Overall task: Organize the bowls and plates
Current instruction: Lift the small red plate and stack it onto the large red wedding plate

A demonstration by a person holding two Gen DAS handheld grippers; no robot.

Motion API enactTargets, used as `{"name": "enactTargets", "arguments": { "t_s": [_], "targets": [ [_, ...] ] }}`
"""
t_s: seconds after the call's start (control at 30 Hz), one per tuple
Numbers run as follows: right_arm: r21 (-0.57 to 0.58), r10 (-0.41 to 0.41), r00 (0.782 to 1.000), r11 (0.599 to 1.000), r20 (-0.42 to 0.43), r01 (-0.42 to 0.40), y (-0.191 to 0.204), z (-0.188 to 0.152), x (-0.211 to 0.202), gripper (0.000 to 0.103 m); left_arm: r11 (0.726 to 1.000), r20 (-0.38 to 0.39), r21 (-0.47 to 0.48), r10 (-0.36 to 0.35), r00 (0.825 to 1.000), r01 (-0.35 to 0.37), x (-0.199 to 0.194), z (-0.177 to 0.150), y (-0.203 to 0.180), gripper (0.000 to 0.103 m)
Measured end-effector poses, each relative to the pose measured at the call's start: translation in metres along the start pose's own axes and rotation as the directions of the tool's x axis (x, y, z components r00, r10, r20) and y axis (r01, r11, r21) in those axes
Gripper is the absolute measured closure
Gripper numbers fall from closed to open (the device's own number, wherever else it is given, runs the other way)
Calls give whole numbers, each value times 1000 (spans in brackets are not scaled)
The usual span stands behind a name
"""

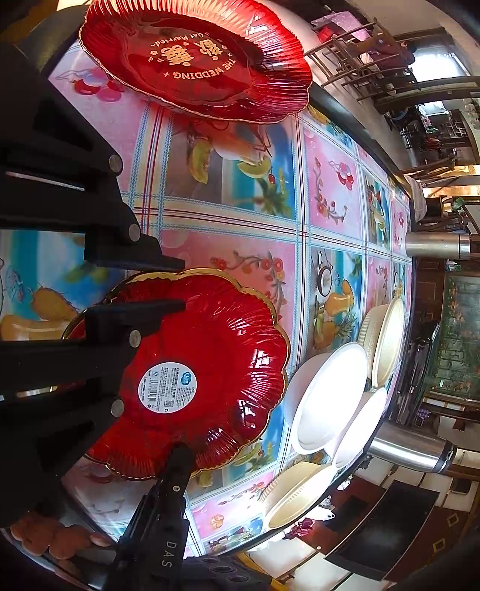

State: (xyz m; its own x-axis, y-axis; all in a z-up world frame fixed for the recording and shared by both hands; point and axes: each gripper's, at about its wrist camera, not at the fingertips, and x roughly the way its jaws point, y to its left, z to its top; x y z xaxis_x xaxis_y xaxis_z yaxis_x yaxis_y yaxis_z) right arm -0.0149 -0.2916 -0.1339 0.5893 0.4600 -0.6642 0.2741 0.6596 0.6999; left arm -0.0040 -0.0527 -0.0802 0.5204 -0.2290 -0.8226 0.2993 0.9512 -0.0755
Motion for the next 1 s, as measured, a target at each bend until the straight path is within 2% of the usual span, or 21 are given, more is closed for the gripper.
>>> {"name": "enactTargets", "arguments": {
  "t_s": [0.7, 1.0],
  "targets": [
    [-19, -16, 1000, 1000, 26, 17, 13, -5, -10, 97, 1000, 48, -8, -27, 998, 28, -21, 2, 9, 93],
    [-54, 1, 999, 999, 36, 1, 34, -7, -15, 97, 1000, 98, -30, -2, 995, 5, -44, 6, 23, 93]
  ]
}}
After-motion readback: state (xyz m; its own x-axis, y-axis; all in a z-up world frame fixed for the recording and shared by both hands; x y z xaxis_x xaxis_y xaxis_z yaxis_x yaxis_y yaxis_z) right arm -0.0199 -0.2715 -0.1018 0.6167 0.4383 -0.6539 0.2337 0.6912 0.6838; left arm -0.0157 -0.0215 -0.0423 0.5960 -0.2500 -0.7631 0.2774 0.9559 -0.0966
